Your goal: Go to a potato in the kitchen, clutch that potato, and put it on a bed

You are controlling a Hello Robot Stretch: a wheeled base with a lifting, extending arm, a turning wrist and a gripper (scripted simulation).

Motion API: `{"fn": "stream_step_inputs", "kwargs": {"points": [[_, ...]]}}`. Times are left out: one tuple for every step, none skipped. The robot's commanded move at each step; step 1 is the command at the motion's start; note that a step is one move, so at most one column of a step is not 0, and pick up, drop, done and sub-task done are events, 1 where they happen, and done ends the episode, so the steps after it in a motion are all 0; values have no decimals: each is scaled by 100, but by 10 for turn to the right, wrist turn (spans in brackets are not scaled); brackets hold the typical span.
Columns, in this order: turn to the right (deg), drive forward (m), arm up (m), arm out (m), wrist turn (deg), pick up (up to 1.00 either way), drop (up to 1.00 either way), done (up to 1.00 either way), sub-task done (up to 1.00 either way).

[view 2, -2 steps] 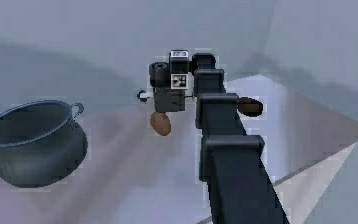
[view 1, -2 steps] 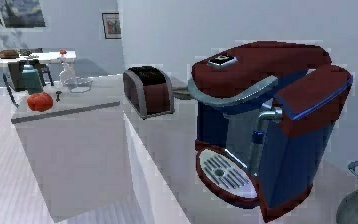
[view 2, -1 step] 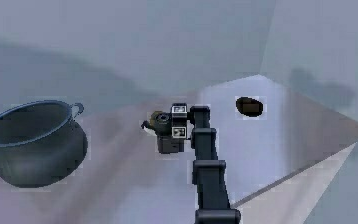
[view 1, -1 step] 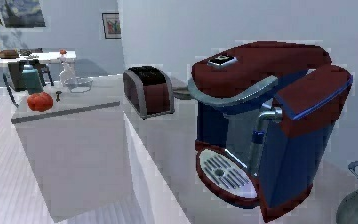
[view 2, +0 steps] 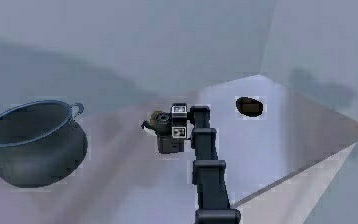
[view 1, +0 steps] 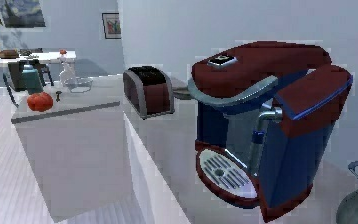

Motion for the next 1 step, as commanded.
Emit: {"fn": "stream_step_inputs", "kwargs": {"points": [[0,0,10,0,0,0,0,0,0]]}}
